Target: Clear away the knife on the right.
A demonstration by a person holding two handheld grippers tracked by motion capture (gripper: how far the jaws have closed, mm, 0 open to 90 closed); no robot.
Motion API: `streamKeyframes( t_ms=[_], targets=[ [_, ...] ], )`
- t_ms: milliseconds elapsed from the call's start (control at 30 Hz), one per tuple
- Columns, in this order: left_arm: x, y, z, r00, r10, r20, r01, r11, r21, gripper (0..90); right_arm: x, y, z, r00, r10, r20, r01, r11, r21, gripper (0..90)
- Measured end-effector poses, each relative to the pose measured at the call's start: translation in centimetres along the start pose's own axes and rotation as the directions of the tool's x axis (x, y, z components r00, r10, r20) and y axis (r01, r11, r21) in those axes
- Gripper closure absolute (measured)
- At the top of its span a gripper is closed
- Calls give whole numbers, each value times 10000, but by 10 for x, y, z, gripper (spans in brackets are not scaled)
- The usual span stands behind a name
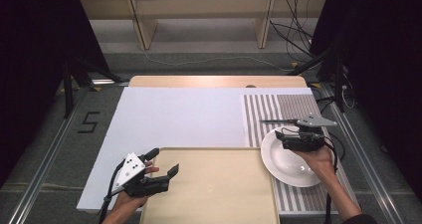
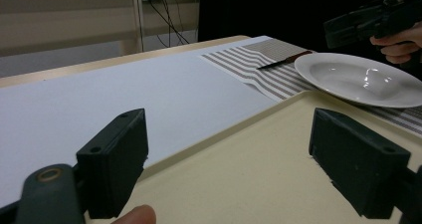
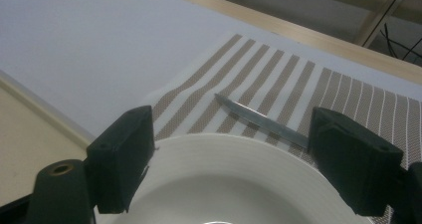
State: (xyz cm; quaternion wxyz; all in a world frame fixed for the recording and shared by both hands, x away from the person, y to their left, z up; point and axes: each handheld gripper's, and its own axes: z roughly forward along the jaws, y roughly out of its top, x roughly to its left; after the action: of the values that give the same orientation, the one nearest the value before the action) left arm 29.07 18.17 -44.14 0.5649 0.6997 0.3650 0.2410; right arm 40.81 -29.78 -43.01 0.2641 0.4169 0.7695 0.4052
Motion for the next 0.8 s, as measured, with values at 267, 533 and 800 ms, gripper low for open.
streamKeyframes(
  t_ms=[267, 533, 800],
  targets=[
    [1, 0, 1, 10000, -25, -31, 25, 10000, 15, 156, -25, 2, 3, 9991, 373, 226, -379, 9989, 293, 217],
    [1, -1, 1, 10000, -25, -38, 25, 10000, 35, 156, -40, 10, 5, 9992, 389, 98, -395, 9969, 675, 218],
    [1, 0, 1, 10000, -32, -28, 32, 10000, 8, 156, -55, 14, 17, 9982, 575, 149, -589, 9903, 1255, 221]
  ],
)
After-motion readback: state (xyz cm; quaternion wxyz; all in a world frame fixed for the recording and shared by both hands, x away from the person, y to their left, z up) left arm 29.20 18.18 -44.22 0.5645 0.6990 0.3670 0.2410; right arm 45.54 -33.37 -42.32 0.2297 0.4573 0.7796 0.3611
